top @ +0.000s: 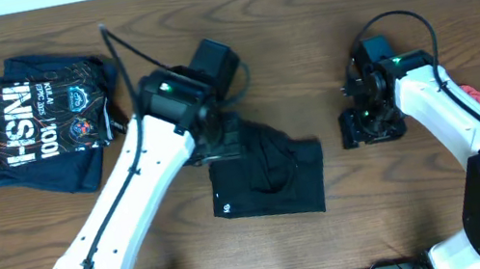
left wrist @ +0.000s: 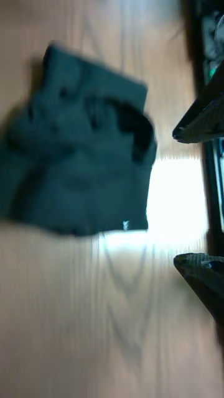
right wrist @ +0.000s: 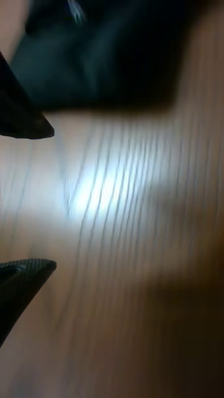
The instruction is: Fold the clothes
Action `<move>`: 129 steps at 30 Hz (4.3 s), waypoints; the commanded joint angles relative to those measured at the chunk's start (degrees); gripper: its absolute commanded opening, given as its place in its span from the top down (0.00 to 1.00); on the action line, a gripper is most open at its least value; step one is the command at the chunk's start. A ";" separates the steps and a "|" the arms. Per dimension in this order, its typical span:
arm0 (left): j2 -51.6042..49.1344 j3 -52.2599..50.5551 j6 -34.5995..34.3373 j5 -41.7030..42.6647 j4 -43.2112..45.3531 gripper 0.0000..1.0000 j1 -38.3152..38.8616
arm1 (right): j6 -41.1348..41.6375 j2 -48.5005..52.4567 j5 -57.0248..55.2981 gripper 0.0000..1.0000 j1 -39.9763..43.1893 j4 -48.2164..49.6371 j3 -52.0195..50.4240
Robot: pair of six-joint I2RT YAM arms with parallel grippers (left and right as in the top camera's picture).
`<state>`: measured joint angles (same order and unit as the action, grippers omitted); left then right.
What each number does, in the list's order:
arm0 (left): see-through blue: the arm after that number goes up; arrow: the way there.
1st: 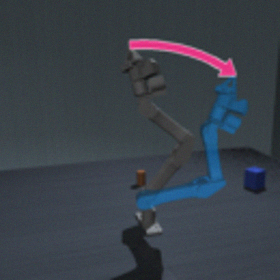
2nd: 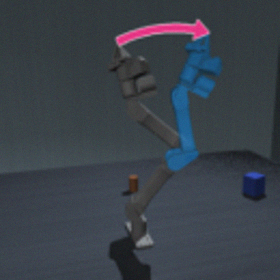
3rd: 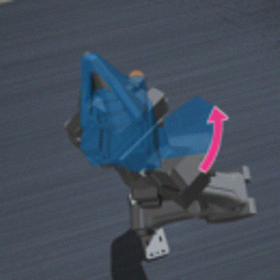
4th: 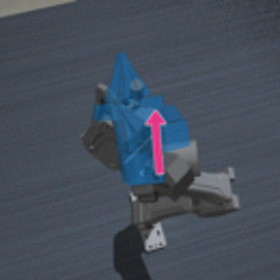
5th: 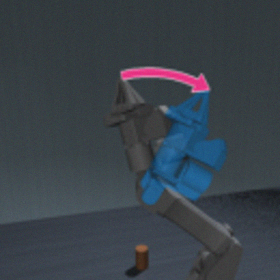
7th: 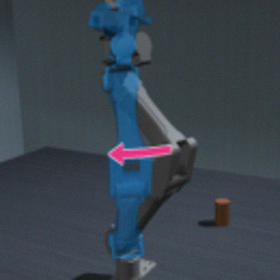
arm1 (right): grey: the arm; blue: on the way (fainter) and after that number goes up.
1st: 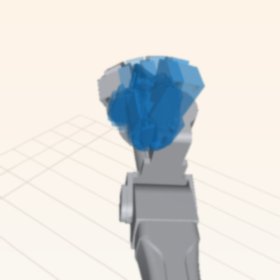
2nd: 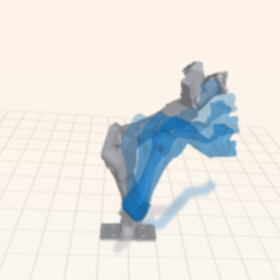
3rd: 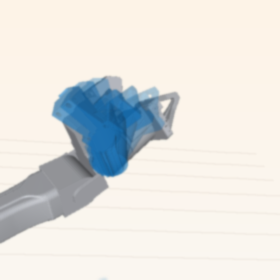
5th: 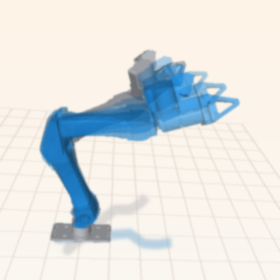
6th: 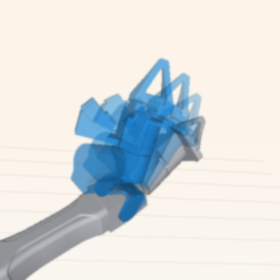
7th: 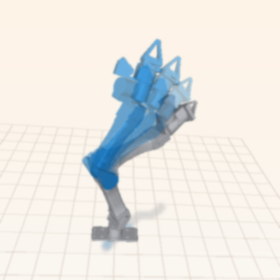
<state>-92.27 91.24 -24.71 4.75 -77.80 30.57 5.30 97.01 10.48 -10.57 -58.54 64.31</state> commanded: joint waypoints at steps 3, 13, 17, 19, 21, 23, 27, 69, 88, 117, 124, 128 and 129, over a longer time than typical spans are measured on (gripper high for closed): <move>0.00 -2.69 -0.57 -1.73 1.75 0.41 -6.16 | -7.08 0.07 11.65 0.40 -3.69 2.75 -0.17; -0.17 -16.46 6.21 7.80 16.46 0.37 -9.44 | 1.09 1.27 4.28 0.46 -7.34 6.51 -0.48; -0.22 -21.73 7.54 11.30 23.34 0.33 -9.44 | 1.09 3.15 4.31 0.47 -8.11 7.10 -0.68; -0.22 -23.76 7.52 11.32 25.73 0.31 -9.44 | 1.09 4.26 4.31 0.47 -8.55 7.17 -0.68; -0.22 -25.27 7.52 11.32 27.50 0.30 -9.44 | 1.09 5.05 4.28 0.47 -9.05 7.15 -0.68; -0.22 -26.38 7.50 11.32 28.81 0.30 -9.44 | 1.09 5.33 4.26 0.47 -9.40 7.26 -0.68; -0.24 -28.87 7.52 11.61 32.26 0.29 -9.44 | 1.18 5.33 4.28 0.48 -9.38 7.69 -0.68; 0.04 -31.10 15.96 37.88 41.27 0.94 1.46 | 8.41 3.65 -2.16 0.48 -3.56 4.98 -0.57; 0.70 -30.88 8.61 31.87 54.27 0.88 14.27 | 5.09 0.81 0.57 0.47 0.85 2.89 -0.57; 0.81 -28.39 11.56 18.10 37.70 0.61 -7.15 | -8.41 0.68 27.52 0.39 1.73 -9.55 8.96; 0.28 -28.39 11.56 18.08 38.03 0.60 -7.15 | -8.52 0.72 27.10 0.40 -1.73 -7.65 4.81; 0.28 -28.39 11.56 18.08 38.01 0.60 -7.15 | -6.60 0.72 28.52 0.44 -4.17 -4.48 0.68; 0.28 -28.39 11.56 18.08 38.01 0.60 -7.15 | -6.58 0.72 28.94 0.47 -5.05 -3.58 -0.52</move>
<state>-91.64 63.33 -13.67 23.55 -39.75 23.66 -1.89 98.50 37.01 -13.74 -63.02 66.17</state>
